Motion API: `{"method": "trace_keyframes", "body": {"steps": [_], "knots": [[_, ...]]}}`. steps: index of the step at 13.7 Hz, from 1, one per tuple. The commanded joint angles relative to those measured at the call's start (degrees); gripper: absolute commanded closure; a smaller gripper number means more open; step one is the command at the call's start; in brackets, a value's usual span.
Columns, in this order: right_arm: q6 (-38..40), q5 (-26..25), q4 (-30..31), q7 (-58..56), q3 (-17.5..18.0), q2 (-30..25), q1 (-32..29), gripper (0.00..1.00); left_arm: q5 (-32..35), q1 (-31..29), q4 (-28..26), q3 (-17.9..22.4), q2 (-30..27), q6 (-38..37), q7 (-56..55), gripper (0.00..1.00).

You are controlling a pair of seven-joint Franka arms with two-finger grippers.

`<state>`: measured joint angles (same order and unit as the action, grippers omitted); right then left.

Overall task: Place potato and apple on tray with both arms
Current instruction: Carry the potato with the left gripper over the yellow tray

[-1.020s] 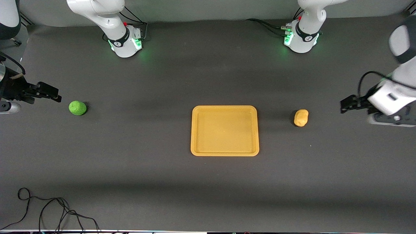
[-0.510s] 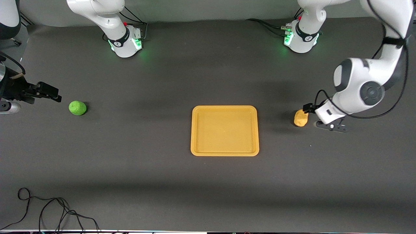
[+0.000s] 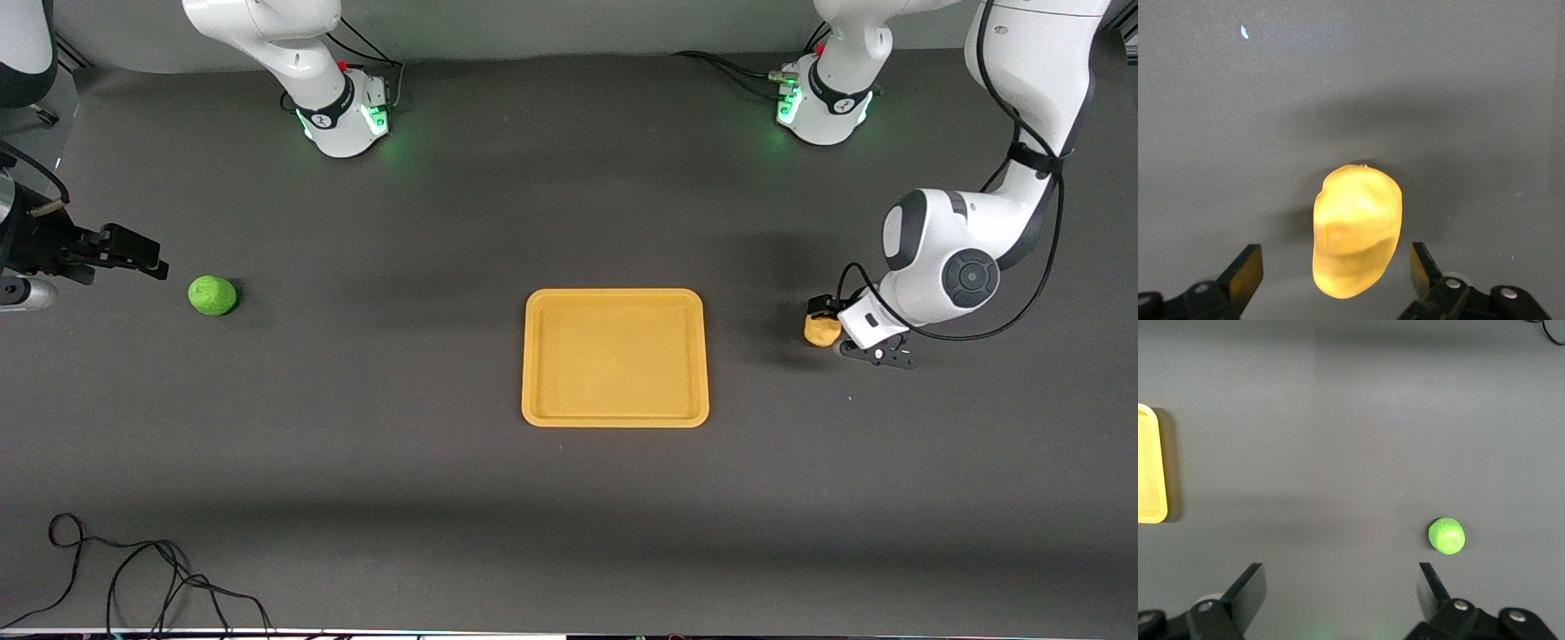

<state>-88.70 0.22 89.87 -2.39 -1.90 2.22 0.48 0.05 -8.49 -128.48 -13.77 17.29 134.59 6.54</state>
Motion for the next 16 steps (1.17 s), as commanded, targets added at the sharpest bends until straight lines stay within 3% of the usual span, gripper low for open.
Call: {"method": "trace_keyframes", "body": {"steps": [1, 5, 8, 9, 10, 12, 13, 14, 15, 16], "knots": [[-0.06, 0.84, -0.49, 0.11, -0.21, 0.06, 0.13, 0.00, -0.83, 0.84, -0.89, 0.32, -0.86, 0.76, -1.61, 0.04], [-1.38, 0.05, 1.52, -2.77, -0.47, -1.33, -0.22, 0.00, -0.92, 0.75, -1.42, 0.32, -0.16, 1.28, -2.41, 0.13], [-2.52, 0.05, 7.49, -10.16, -7.57, -5.28, -0.22, 0.00, -0.93, 1.01, -1.95, 0.41, 0.55, 3.40, -4.96, 0.19], [-4.62, -0.30, 10.47, -13.40, -9.77, -7.30, -0.22, 0.00, -0.93, 1.01, -2.21, 0.41, 0.55, 3.40, -4.96, 0.24], [-6.20, -0.91, 13.02, -16.99, -12.31, -8.97, -0.22, 0.00, -1.01, 1.01, -2.30, 0.32, 0.55, 3.05, -5.22, 0.38], [-8.84, -2.23, 16.90, -22.02, -17.24, -11.53, -0.13, 0.00, -1.19, 1.10, -2.39, 0.32, 0.98, 2.87, -8.28, 0.46], [-9.64, -3.54, 18.83, -23.87, -19.52, -13.02, -0.13, 0.00, -1.19, 1.19, -2.39, 0.32, 0.99, 2.35, -8.65, 0.56], [-10.78, -4.08, 21.72, -24.32, -21.11, -15.47, -0.13, 0.00, -1.19, 1.10, -2.30, 0.23, 0.64, 1.91, -8.65, 0.71], [-12.18, -5.65, 25.67, -24.41, -22.26, -18.71, -0.13, 0.00, -1.19, 1.19, -1.43, 0.06, -0.06, 0.34, -8.91, 0.79], [-13.76, -7.41, 29.36, -24.33, -22.79, -21.97, -0.13, 0.00, -1.19, 1.28, 1.45, -0.55, -0.76, -3.59, -9.26, 0.82]]}}
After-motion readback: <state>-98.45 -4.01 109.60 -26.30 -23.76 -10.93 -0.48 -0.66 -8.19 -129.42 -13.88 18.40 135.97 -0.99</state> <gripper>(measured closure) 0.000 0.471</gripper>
